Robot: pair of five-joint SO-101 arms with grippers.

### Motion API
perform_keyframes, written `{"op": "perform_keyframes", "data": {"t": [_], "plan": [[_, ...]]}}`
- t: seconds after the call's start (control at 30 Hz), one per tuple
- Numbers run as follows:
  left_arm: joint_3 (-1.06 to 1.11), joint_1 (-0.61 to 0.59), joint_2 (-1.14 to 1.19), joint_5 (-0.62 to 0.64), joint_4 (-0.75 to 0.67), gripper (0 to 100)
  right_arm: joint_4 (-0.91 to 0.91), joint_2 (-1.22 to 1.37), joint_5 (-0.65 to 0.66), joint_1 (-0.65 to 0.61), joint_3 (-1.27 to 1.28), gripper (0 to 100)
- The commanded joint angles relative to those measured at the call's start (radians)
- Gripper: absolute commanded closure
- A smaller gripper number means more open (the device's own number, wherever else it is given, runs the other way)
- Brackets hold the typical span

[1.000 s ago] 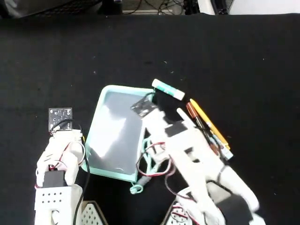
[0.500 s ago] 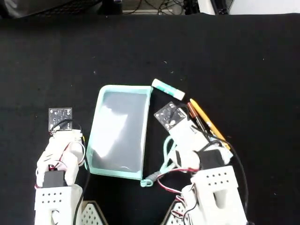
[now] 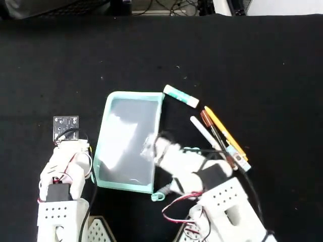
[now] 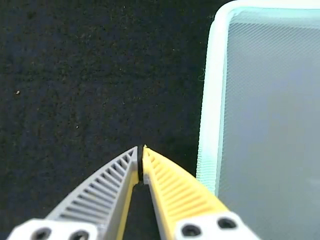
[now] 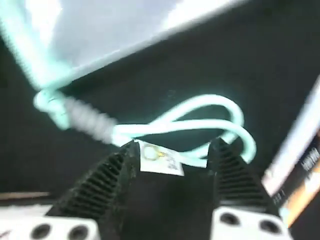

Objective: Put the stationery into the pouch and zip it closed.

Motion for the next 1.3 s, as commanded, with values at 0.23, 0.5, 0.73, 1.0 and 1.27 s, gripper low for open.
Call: {"op": "perform_keyframes", "data": {"t": [0.23, 0.5, 0.73, 1.0, 1.27], "plan": [[0.018, 0.008, -0.008, -0.009, -0.012, 97, -0.031, 0.380, 0.144, -0.083, -0.104, 62.8], [0.018, 0.007, -0.008, -0.009, -0.012, 97, -0.399, 0.544, -0.017, -0.106, -0.099, 62.8], [0.018, 0.007, -0.008, -0.009, -0.012, 97, -0.417, 0.659, 0.063, -0.104, -0.104, 80.9], [0.018, 0.004, -0.006, -0.009, -0.012, 97, -0.405, 0.671, 0.064, -0.037, -0.148, 98.5], [0.018, 0.008, -0.006, -0.009, -0.012, 97, -0.133, 0.671, 0.074, 0.149, -0.262, 98.7]]}}
